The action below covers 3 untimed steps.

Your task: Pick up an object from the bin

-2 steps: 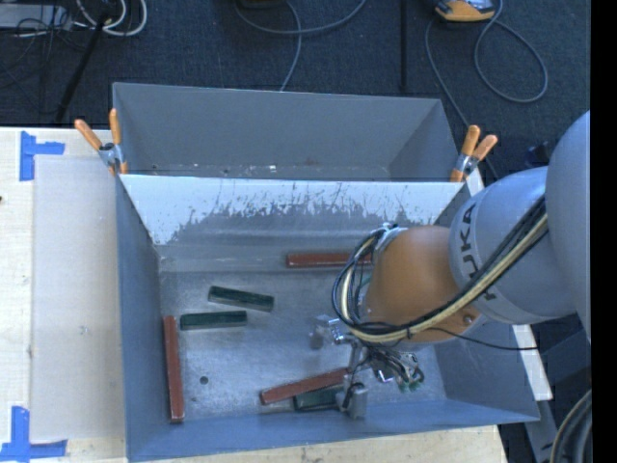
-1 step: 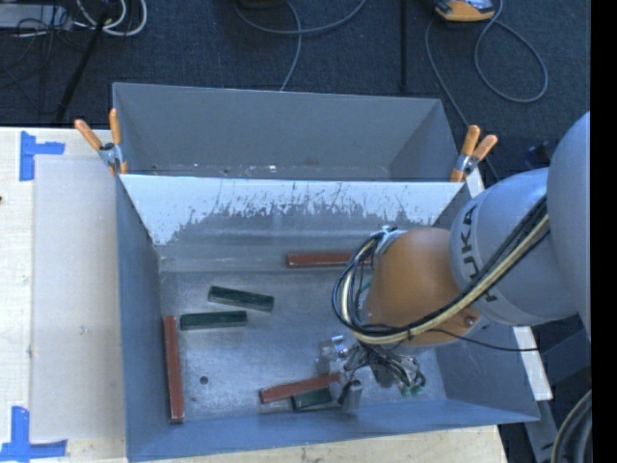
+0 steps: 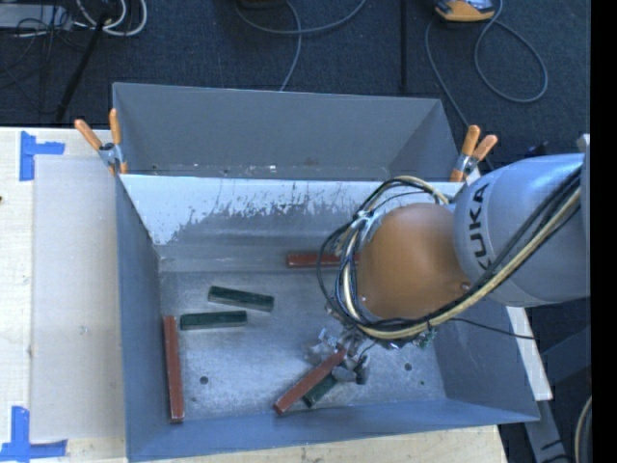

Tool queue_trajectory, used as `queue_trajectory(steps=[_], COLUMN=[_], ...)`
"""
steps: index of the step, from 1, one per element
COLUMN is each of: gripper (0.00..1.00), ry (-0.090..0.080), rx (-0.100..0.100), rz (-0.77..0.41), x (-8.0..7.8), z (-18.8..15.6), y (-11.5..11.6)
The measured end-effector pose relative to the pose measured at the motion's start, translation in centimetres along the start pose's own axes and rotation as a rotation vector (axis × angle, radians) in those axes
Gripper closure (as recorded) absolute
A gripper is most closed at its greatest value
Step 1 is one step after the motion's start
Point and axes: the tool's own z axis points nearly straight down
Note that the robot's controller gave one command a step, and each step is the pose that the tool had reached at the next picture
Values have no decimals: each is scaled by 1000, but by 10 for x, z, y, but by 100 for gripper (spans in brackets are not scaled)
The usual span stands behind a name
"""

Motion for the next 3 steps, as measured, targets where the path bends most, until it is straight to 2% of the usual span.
queue_trajectory(steps=[1, 2, 3], gripper=[100, 100, 100], ry=[8, 5, 0], rx=[3, -5, -8], rz=[-359, -659, -1107], x=[-72, 2, -33], z=[1, -113, -163], y=[14, -14, -28])
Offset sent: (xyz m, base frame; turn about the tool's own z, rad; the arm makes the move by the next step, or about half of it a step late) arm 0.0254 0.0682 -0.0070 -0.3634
